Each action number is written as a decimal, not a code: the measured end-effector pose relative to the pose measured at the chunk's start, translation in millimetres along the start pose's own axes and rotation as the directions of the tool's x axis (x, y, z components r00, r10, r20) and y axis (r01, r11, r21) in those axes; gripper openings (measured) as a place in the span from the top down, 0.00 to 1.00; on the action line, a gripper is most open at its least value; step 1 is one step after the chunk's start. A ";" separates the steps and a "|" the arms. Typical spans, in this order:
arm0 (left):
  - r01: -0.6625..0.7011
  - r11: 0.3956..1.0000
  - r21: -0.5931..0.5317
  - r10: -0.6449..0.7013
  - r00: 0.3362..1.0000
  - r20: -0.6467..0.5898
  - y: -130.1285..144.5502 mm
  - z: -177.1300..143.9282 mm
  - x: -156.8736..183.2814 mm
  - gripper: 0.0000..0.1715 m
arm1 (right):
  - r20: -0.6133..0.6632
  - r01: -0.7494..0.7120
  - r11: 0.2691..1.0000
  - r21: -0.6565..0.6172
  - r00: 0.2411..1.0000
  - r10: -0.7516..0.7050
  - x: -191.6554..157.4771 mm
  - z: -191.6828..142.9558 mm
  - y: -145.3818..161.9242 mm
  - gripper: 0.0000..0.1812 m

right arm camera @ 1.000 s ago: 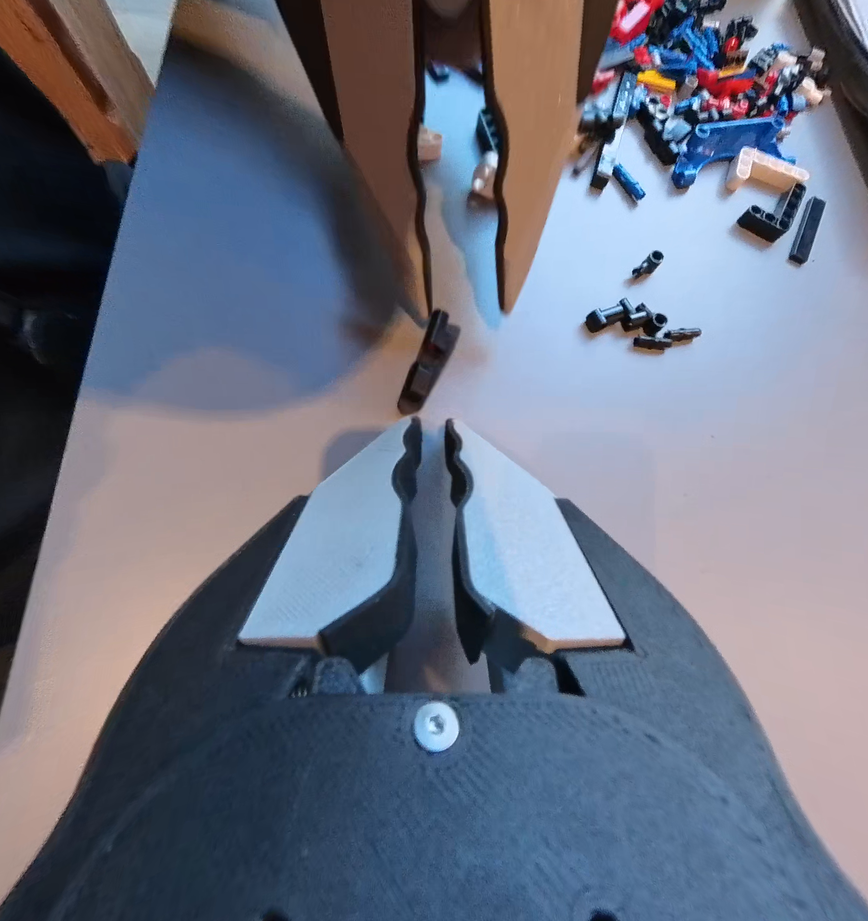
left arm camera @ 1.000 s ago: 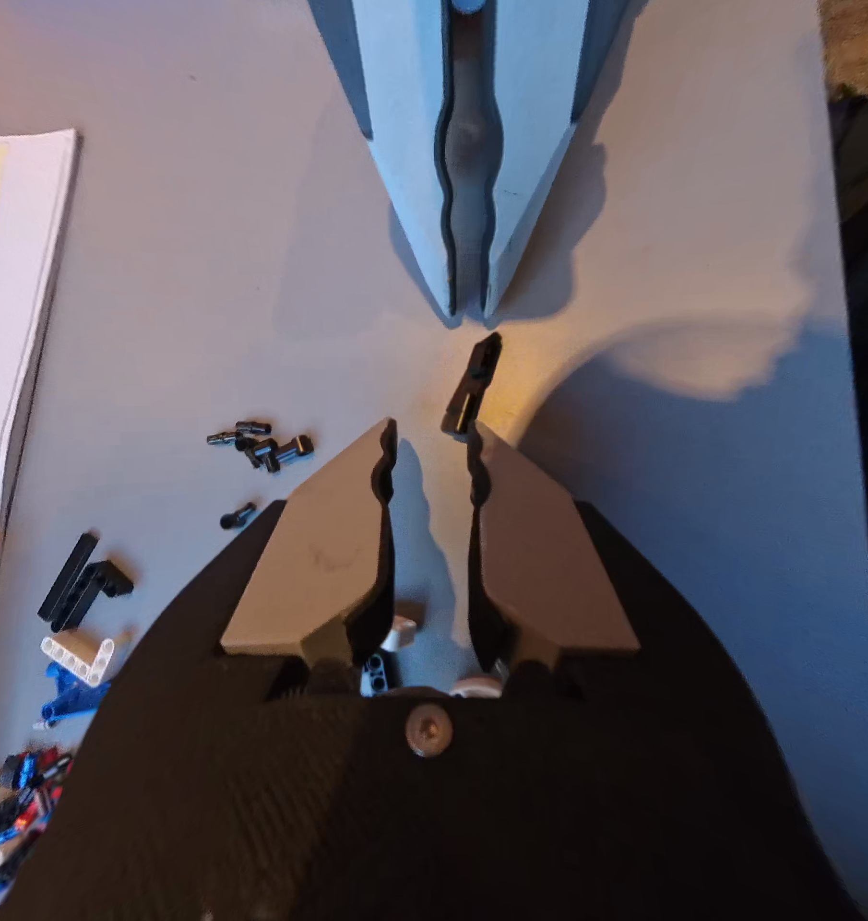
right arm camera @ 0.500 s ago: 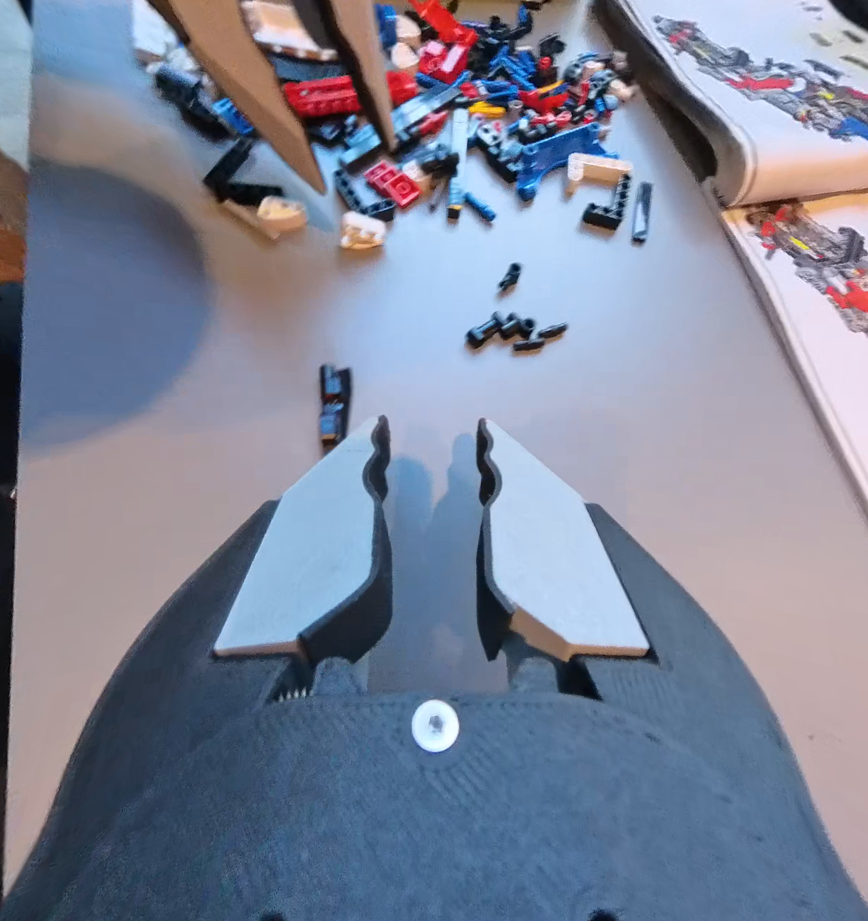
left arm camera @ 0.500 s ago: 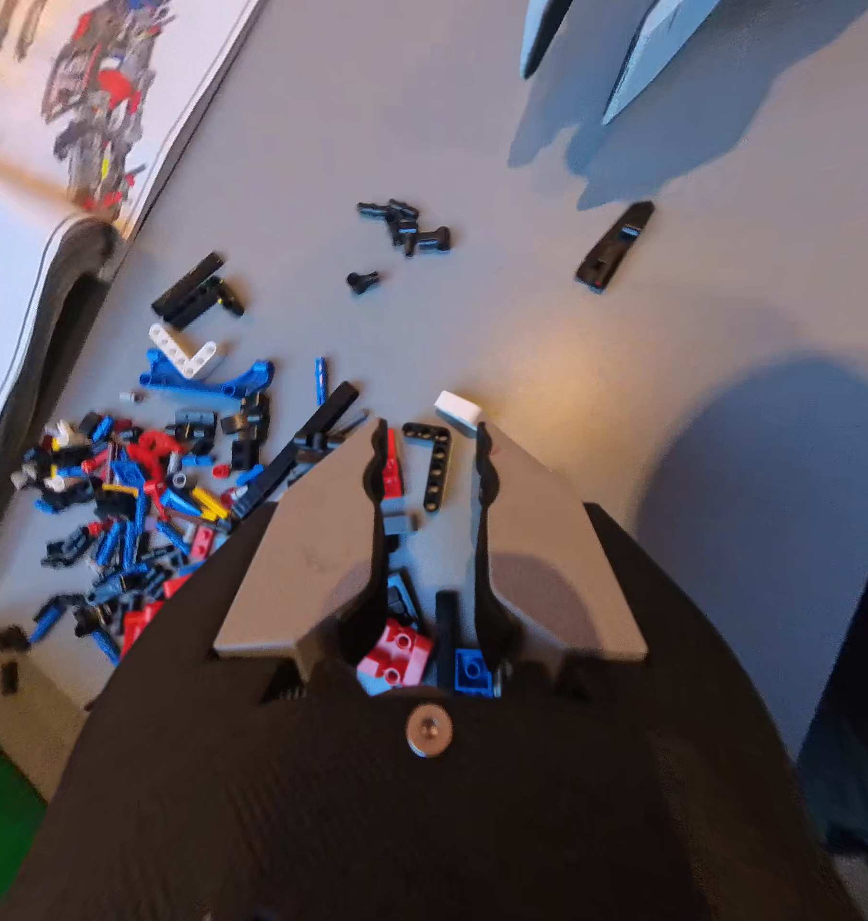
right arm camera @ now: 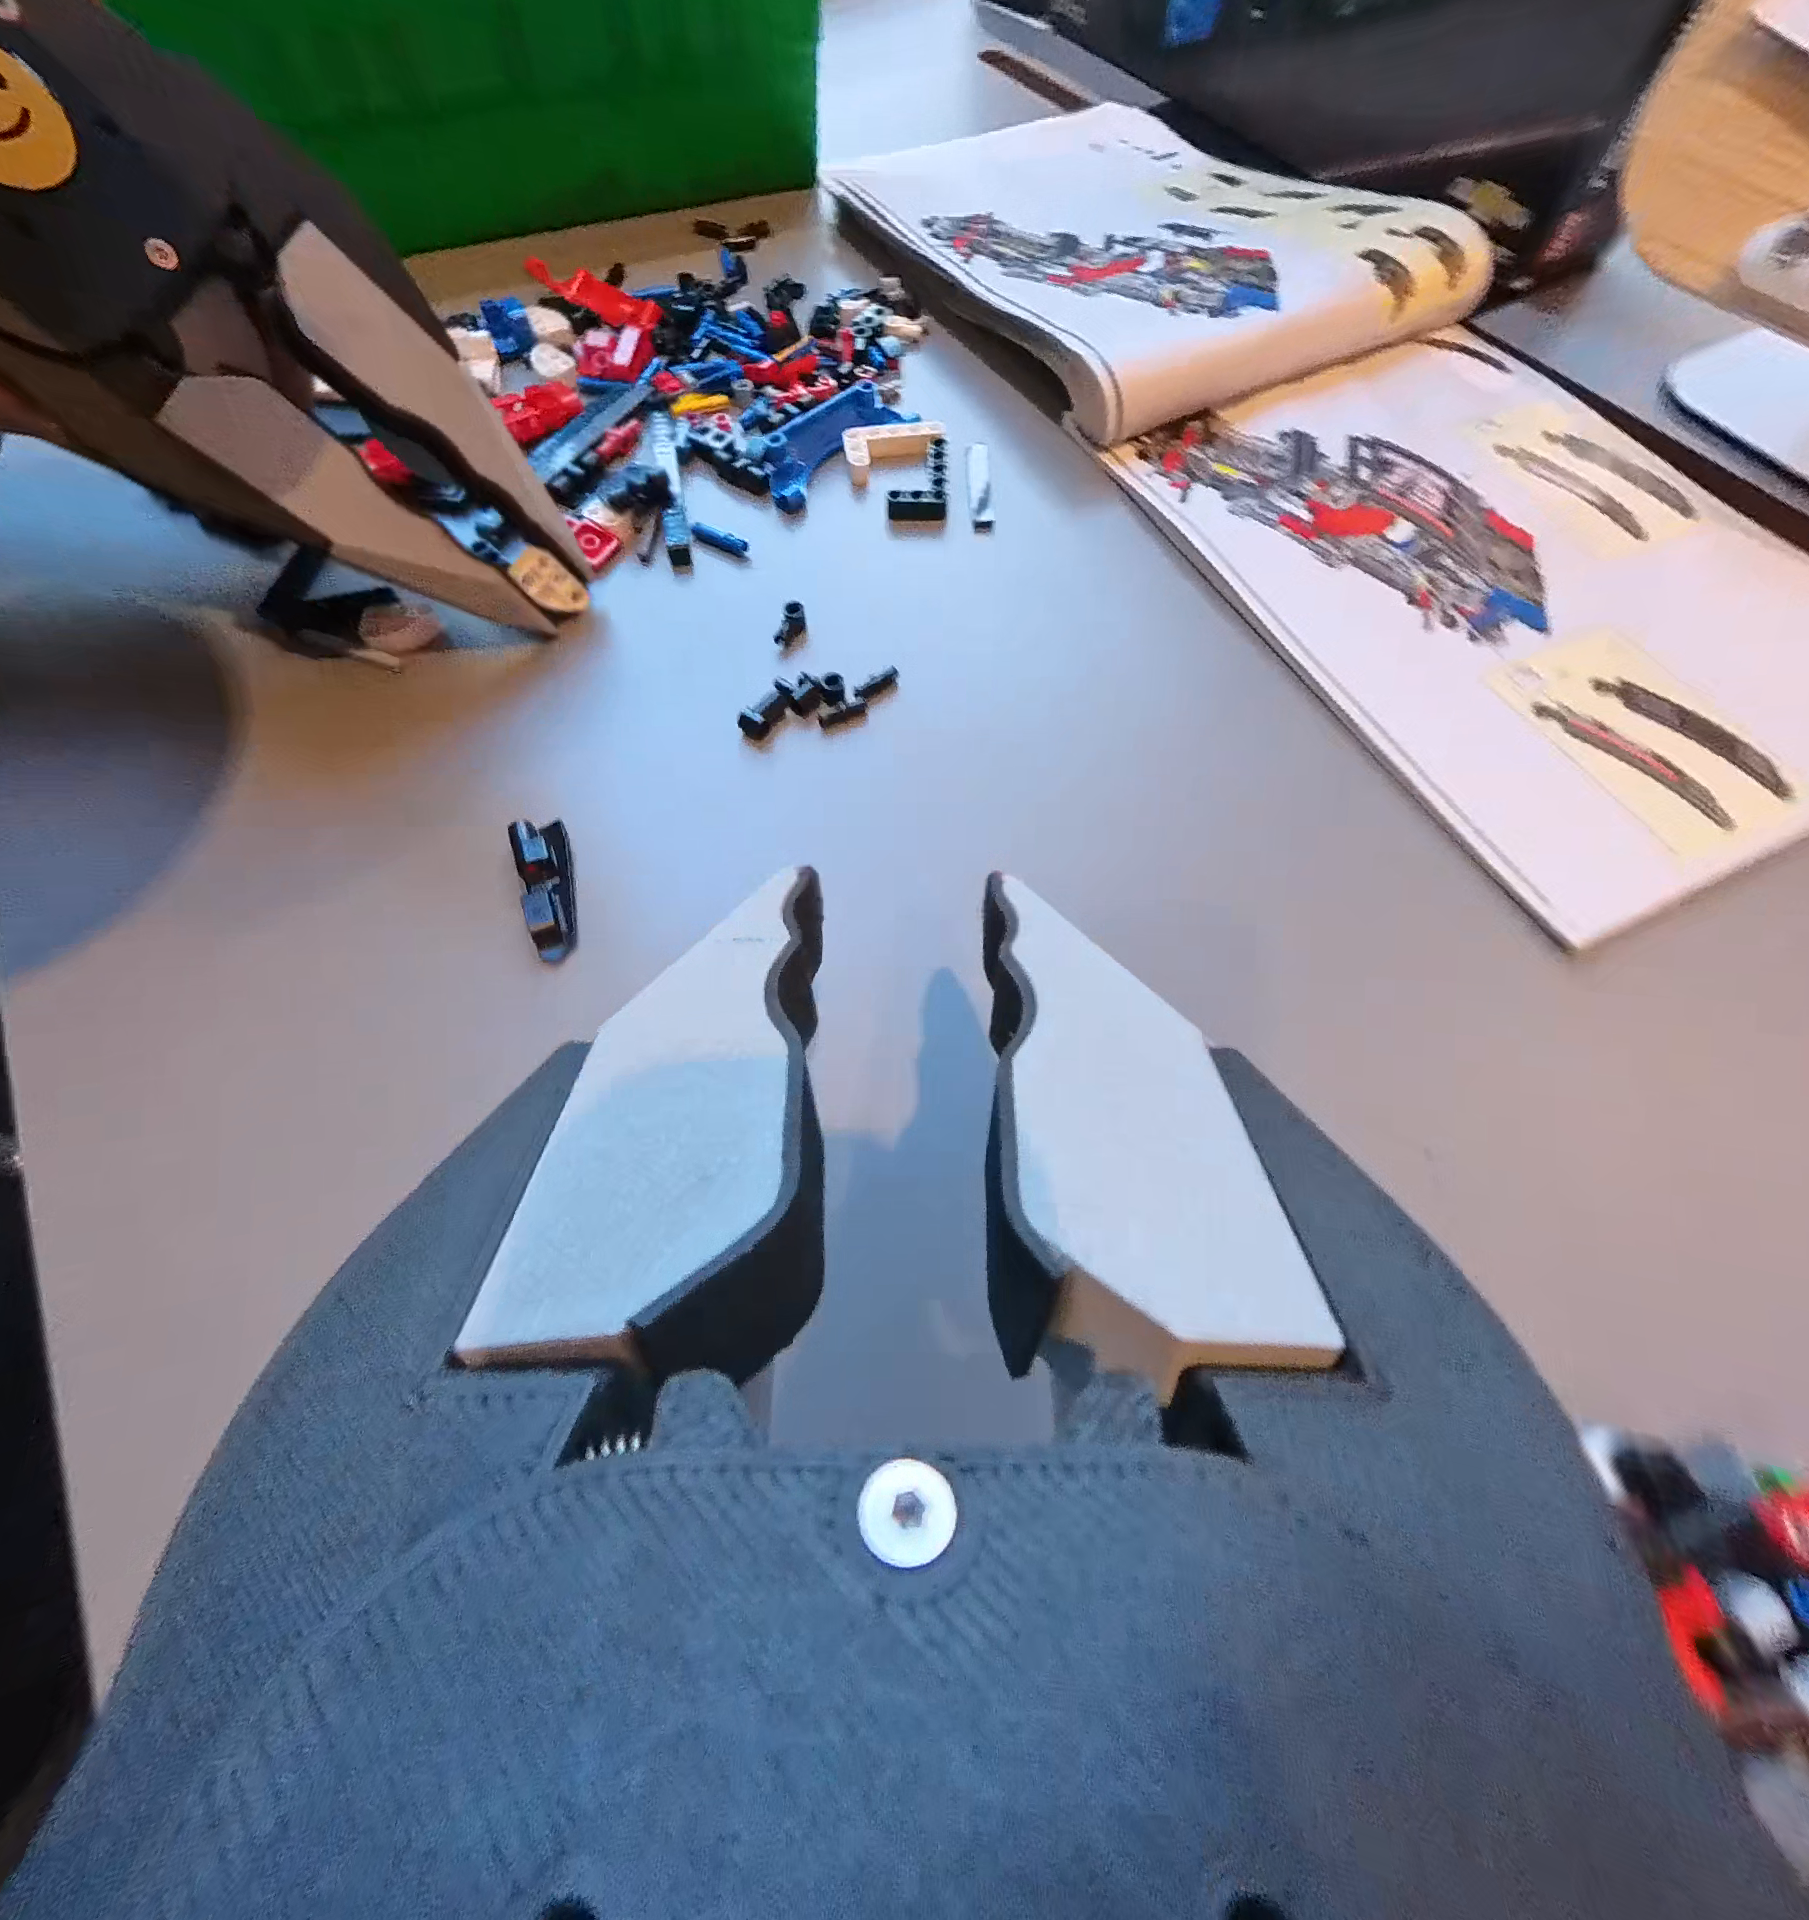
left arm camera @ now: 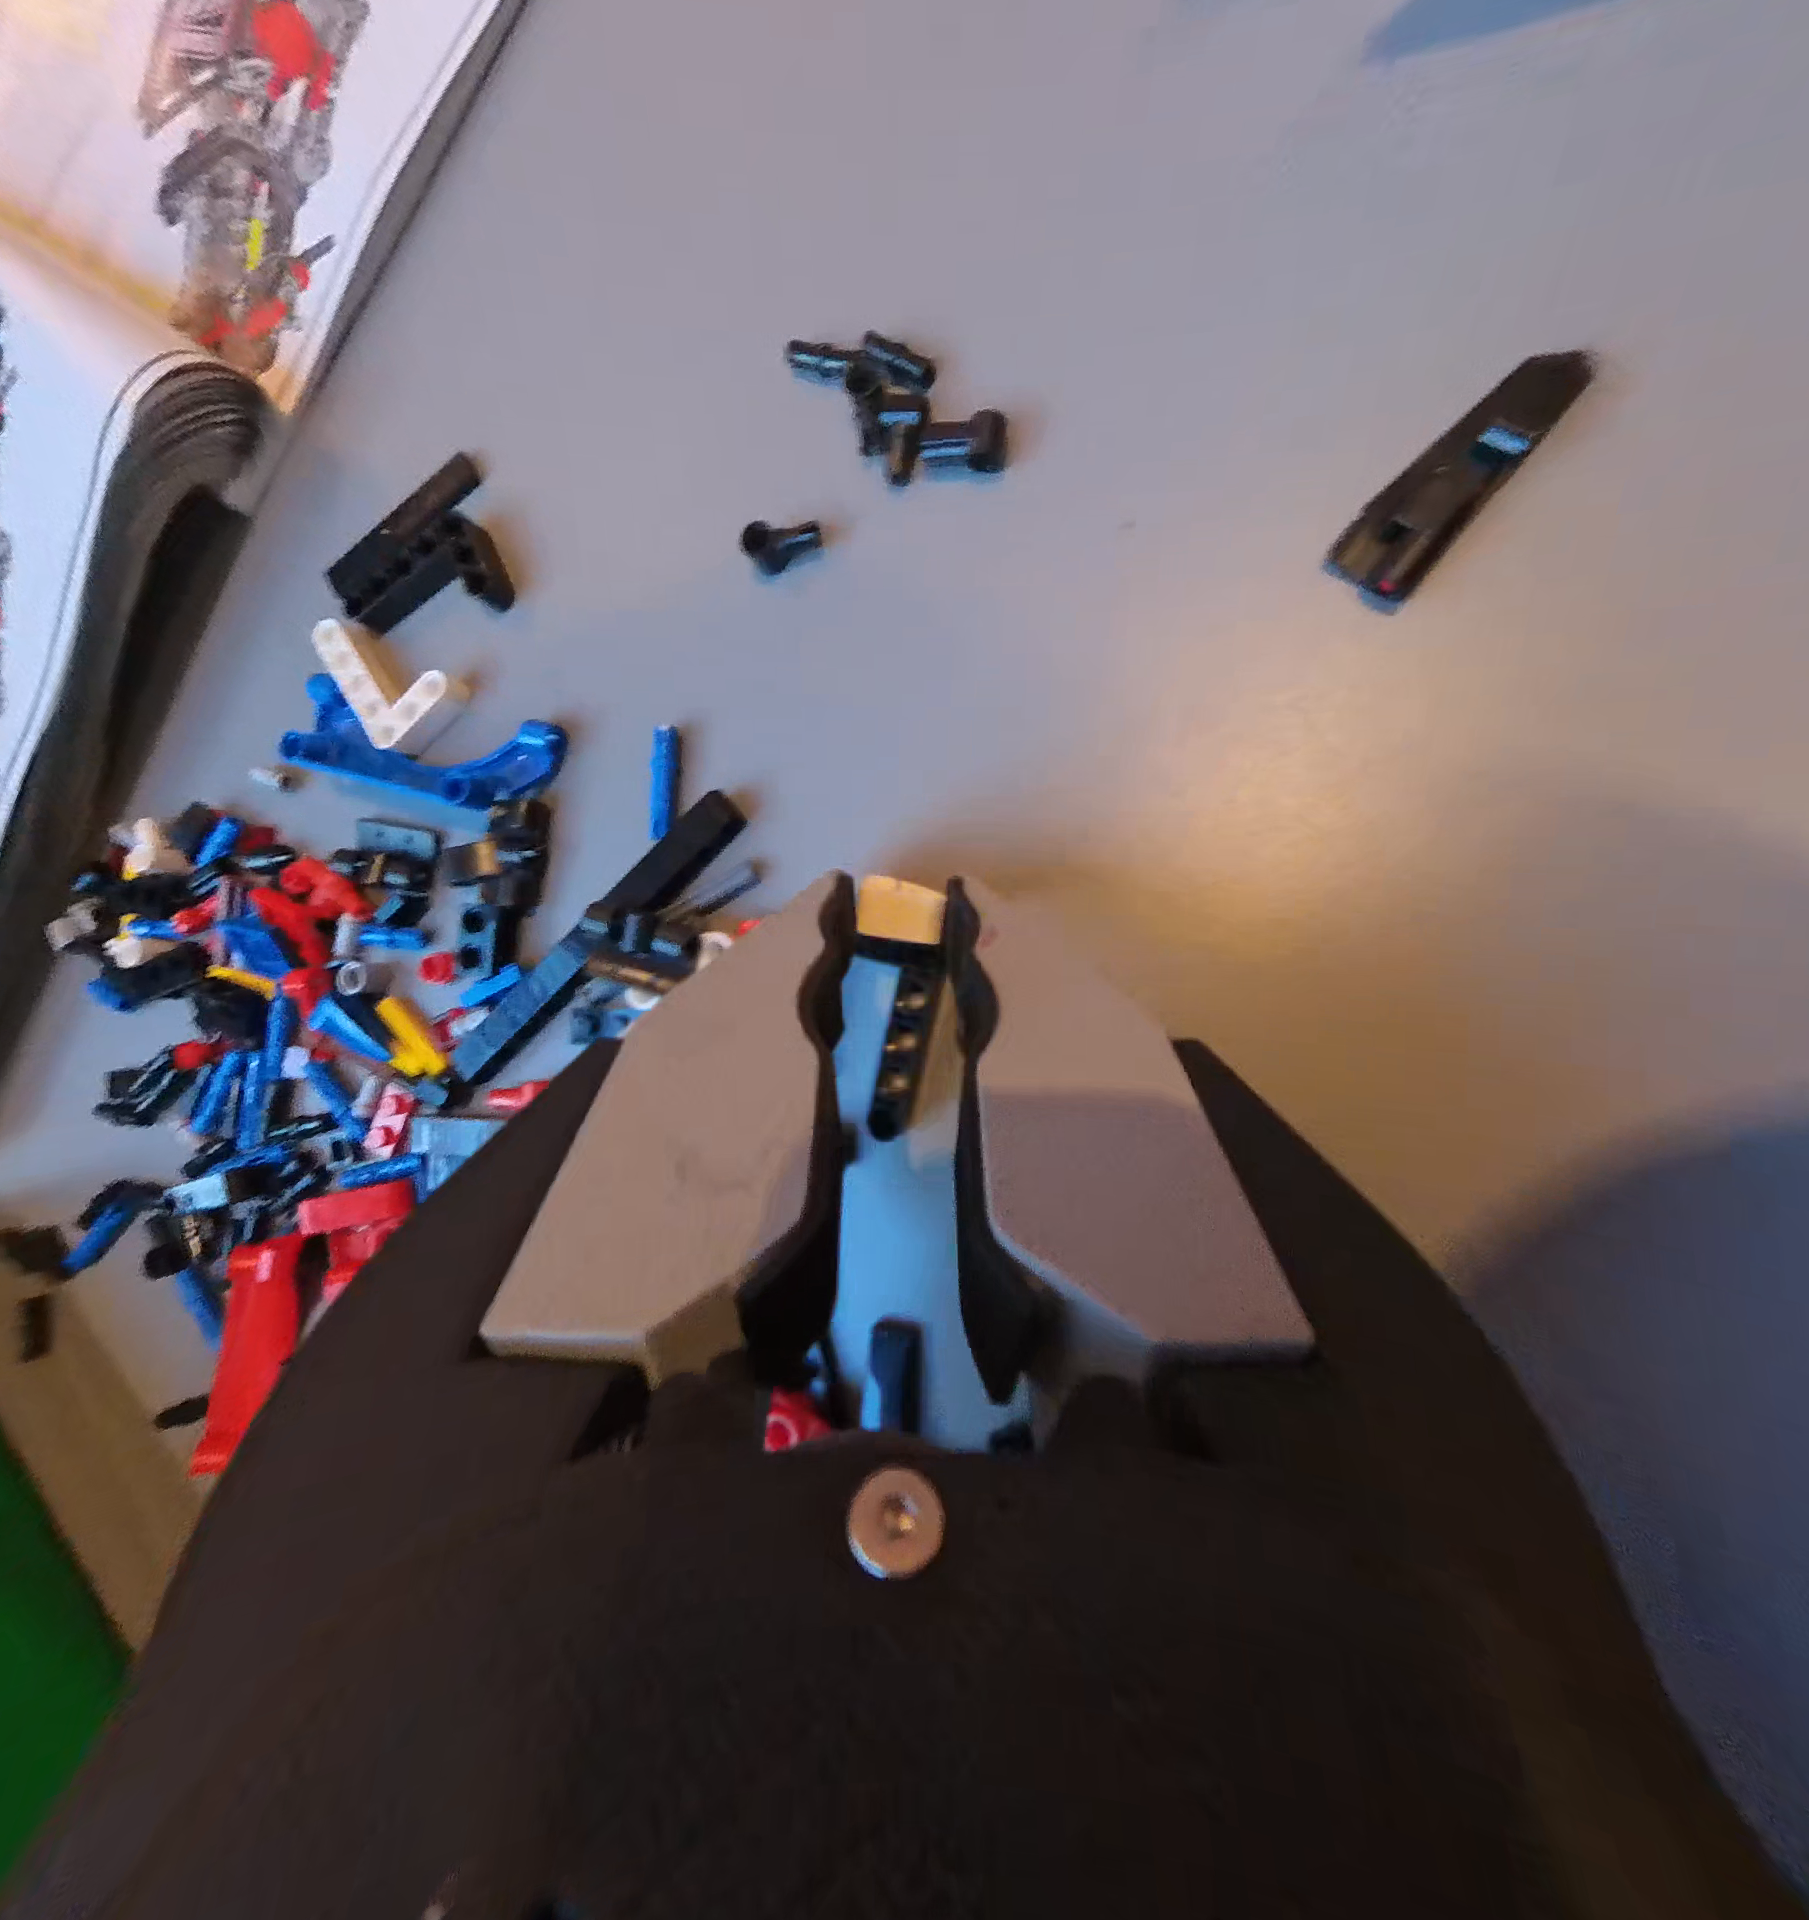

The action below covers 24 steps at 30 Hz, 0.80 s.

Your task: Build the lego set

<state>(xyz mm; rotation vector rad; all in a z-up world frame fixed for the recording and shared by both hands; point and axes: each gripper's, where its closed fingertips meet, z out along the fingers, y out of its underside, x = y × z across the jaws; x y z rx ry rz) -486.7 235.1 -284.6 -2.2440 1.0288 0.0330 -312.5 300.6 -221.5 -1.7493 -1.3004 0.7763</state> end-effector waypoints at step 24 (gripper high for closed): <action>0.114 0.983 0.143 -0.120 0.992 0.037 -9.1 -40.5 7.9 0.80 | -0.242 -0.200 0.958 -0.204 0.959 0.148 22.1 -127.4 126.8 0.80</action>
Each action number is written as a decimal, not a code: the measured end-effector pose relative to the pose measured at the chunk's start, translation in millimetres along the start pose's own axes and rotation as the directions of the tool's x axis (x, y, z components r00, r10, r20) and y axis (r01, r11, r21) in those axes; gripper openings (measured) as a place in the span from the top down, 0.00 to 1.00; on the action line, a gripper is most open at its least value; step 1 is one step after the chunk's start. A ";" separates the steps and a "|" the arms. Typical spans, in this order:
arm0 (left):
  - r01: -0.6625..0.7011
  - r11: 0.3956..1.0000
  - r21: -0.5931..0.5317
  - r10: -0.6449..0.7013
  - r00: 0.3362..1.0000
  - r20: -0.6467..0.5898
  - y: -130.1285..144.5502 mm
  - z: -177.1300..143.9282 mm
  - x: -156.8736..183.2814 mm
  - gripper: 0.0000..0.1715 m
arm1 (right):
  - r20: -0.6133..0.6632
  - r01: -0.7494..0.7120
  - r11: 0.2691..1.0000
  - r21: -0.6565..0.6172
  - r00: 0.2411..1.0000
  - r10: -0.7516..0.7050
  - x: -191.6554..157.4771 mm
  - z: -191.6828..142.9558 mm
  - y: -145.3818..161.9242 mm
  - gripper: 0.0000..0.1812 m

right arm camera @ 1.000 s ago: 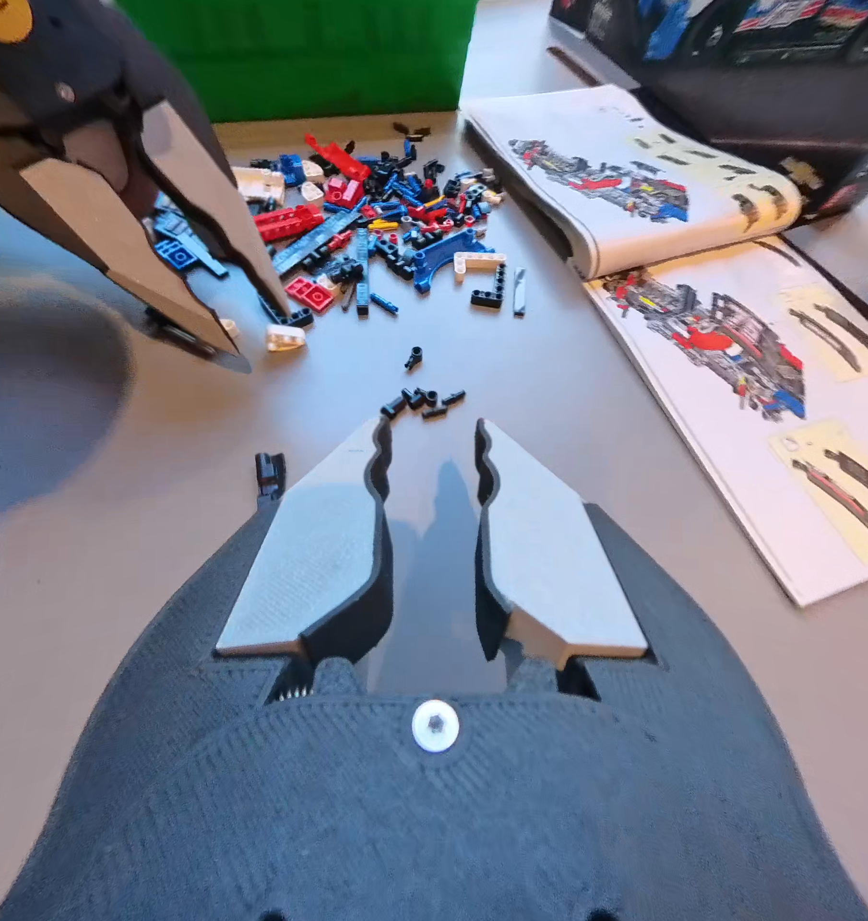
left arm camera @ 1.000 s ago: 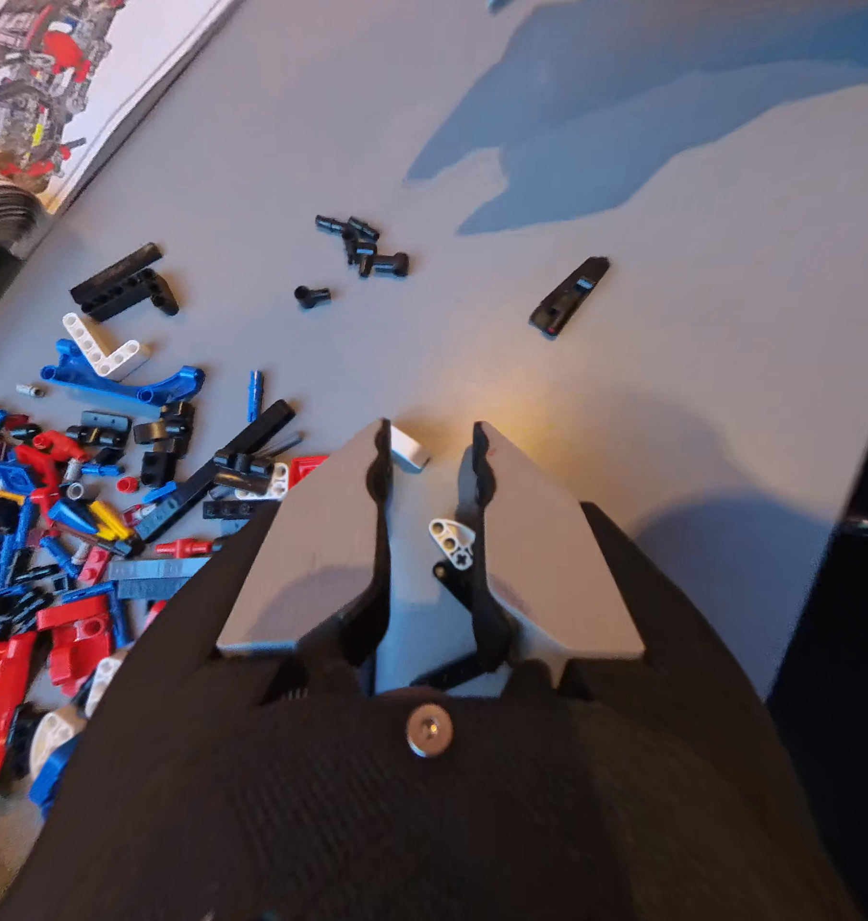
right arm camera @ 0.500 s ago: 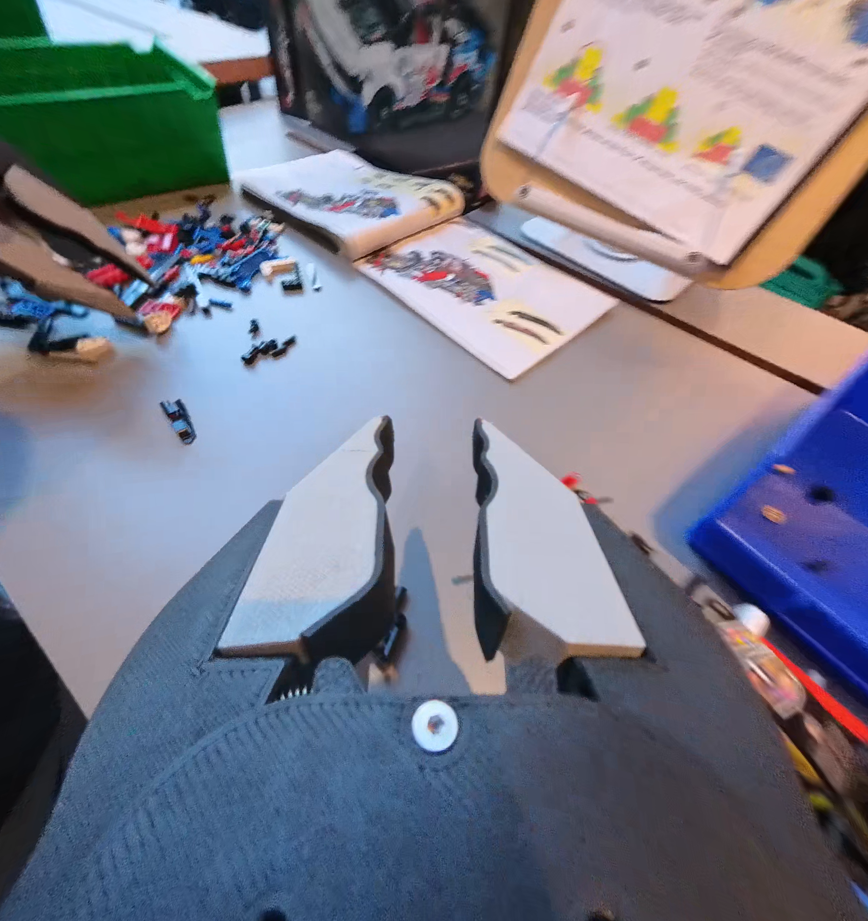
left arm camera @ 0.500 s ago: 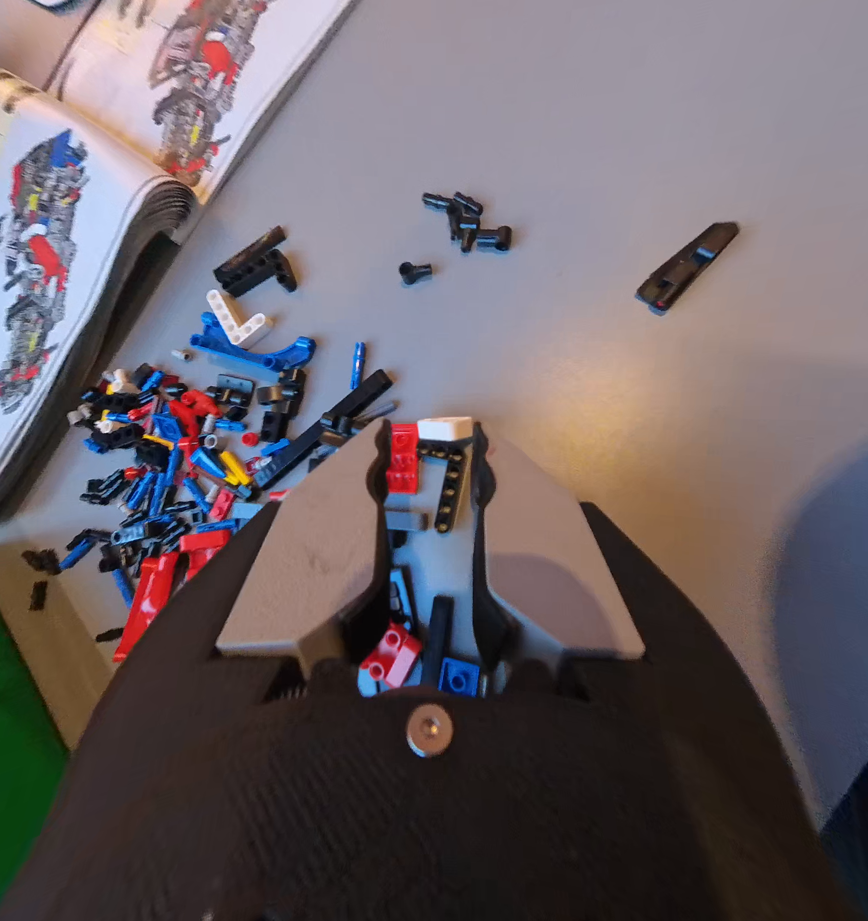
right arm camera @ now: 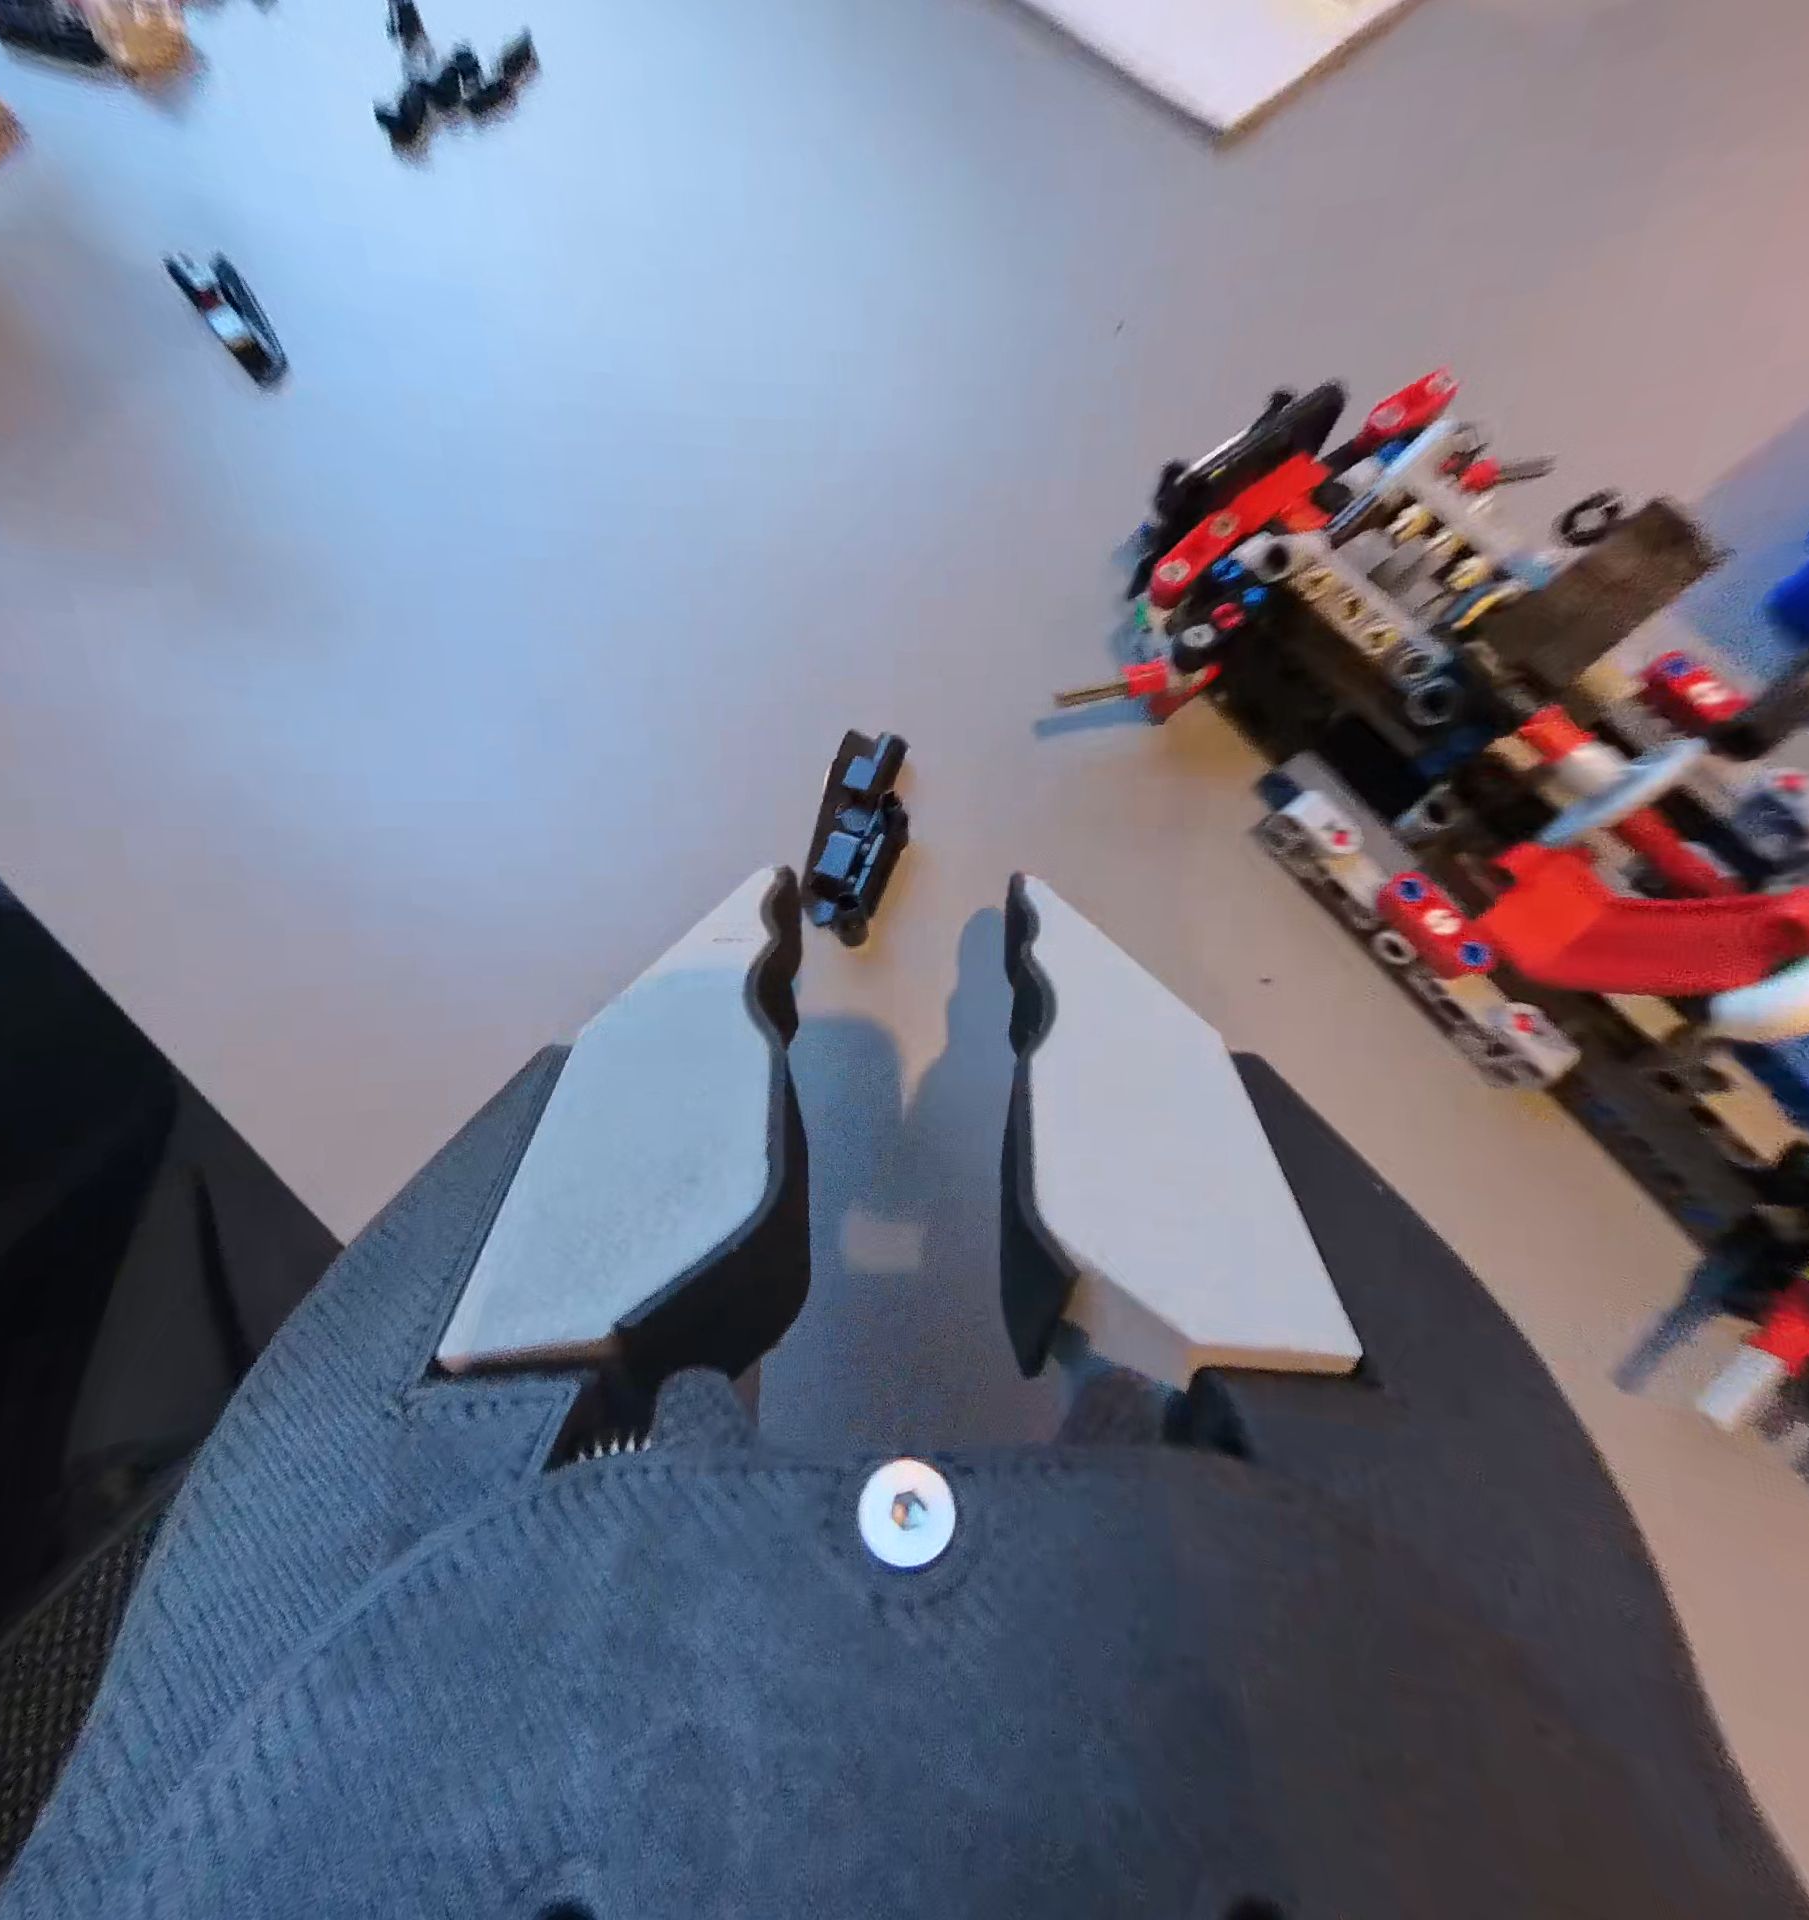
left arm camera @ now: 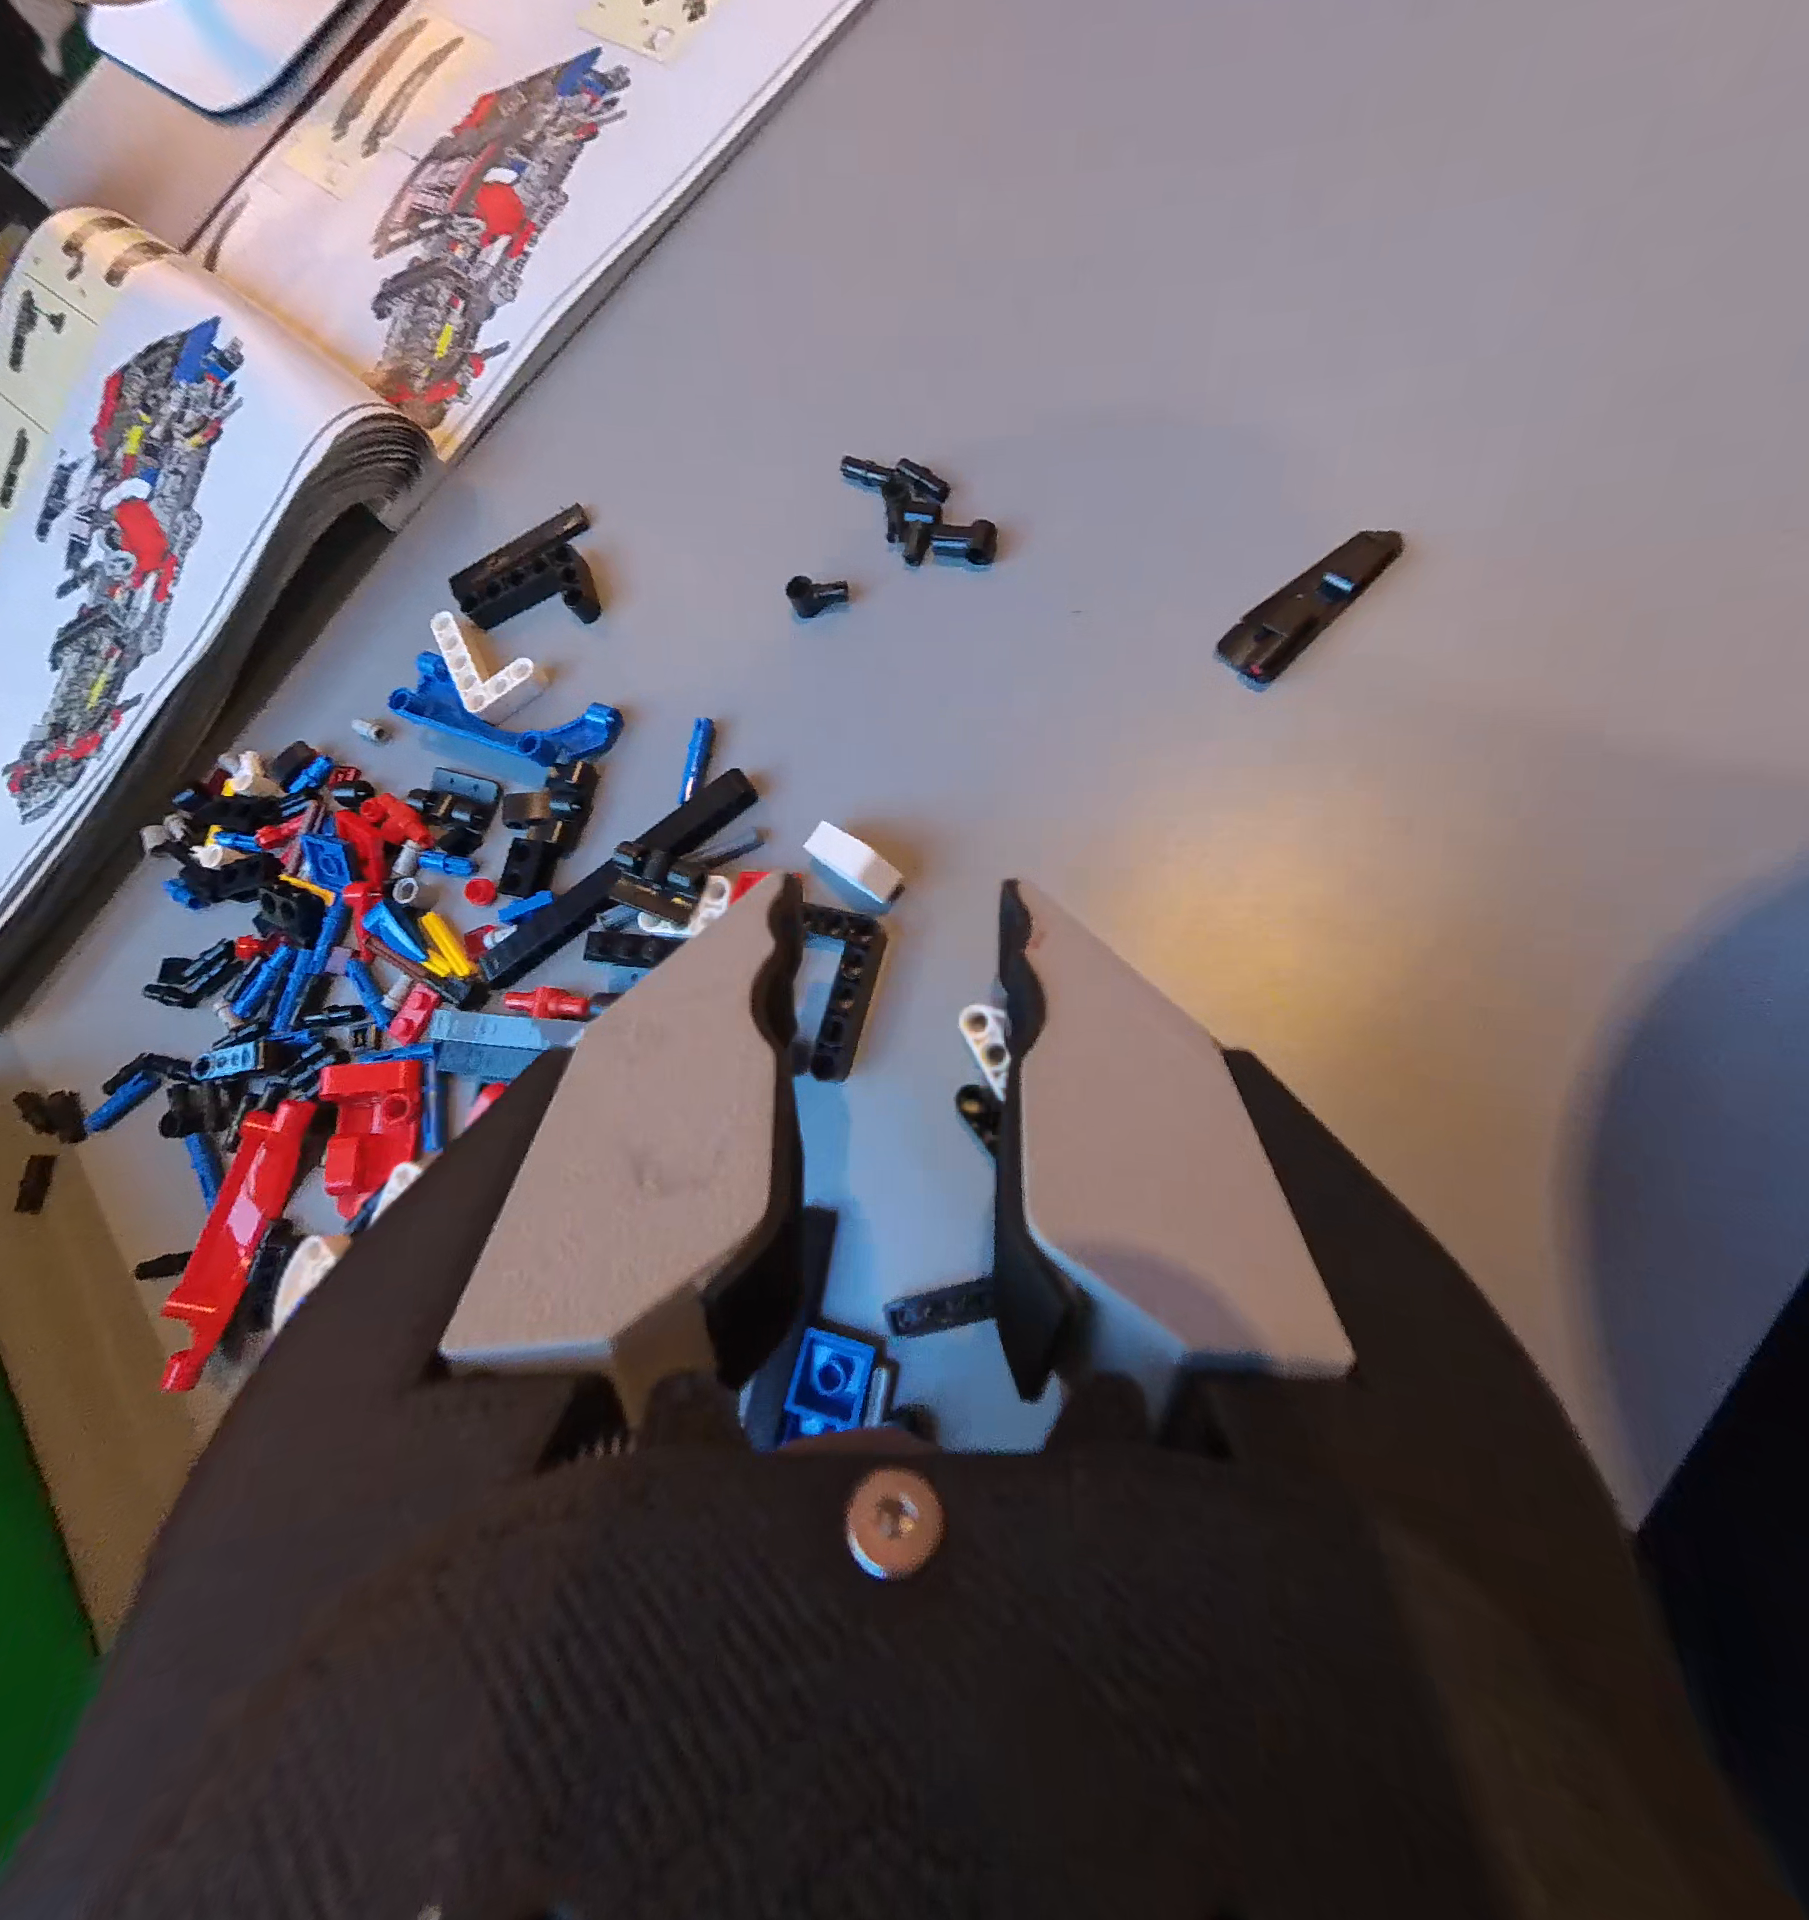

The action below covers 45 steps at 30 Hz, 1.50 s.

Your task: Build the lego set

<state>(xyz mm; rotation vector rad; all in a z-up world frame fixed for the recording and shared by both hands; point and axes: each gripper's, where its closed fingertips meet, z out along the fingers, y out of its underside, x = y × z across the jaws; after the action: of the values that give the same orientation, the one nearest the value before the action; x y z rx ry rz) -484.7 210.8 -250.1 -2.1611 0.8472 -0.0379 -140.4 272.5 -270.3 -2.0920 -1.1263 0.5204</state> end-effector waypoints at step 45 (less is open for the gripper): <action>-0.096 0.930 0.356 0.126 0.990 -0.062 -45.6 -4.3 43.6 0.79 | -0.023 0.062 0.951 0.304 0.998 -0.058 -40.7 43.0 -107.7 0.83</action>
<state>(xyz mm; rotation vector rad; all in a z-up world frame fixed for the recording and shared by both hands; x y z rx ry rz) -426.6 203.3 -226.2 -1.7828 0.9328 -0.2094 -249.8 296.0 -219.5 -1.7873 -1.0265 0.6083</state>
